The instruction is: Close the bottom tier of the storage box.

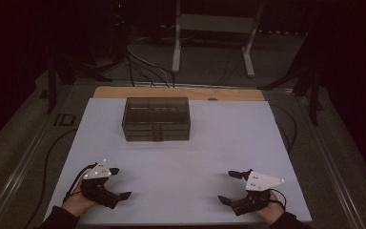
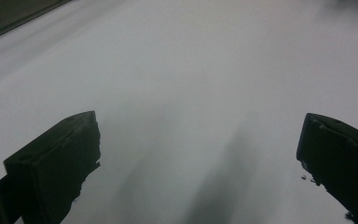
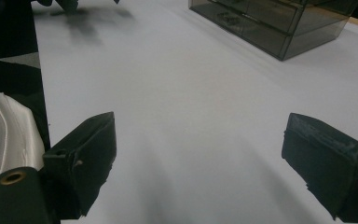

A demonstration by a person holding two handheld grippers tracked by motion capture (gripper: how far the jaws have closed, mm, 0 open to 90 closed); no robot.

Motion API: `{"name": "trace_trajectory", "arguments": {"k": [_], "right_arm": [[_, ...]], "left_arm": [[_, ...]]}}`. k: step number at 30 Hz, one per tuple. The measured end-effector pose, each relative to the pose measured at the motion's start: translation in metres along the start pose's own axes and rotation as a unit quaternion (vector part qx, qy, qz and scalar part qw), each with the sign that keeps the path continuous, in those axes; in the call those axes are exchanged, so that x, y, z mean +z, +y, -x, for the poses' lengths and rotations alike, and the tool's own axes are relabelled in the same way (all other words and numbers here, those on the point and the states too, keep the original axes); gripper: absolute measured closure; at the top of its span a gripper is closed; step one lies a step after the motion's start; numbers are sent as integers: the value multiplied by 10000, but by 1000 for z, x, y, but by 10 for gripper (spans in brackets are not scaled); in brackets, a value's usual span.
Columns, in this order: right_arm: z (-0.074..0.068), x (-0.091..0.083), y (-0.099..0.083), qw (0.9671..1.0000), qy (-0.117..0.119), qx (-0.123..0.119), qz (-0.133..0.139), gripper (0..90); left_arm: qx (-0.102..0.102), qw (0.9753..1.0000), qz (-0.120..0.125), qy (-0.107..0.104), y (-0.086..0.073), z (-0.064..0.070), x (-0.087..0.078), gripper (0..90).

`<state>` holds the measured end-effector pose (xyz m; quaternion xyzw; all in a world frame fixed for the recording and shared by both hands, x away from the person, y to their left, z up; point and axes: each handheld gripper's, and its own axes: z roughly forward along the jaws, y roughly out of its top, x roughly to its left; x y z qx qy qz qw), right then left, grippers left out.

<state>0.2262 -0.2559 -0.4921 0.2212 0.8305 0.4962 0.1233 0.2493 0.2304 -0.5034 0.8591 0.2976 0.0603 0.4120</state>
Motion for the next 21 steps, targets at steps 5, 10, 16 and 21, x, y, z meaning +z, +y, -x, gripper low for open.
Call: {"name": "trace_trajectory", "arguments": {"k": [5, 10, 16, 21], "right_arm": [[1, 1, -1, 10000, -6, 19, -15, 99], [1, 2, -1, 10000, -6, 25, -49, 99], [1, 2, -2, 10000, -1, 18, -86, 99], [1, 2, -2, 10000, 3, 24, -86, 99]], "left_arm": [[-1, 10000, 24, -32, 0, 0, 0, 0], [8, 10000, 51, -61, 0, 0, -1, 0], [-18, 9999, 93, -92, 0, 0, -2, 0], [0, 9999, 79, -97, 1, 0, -1, 0]]}}
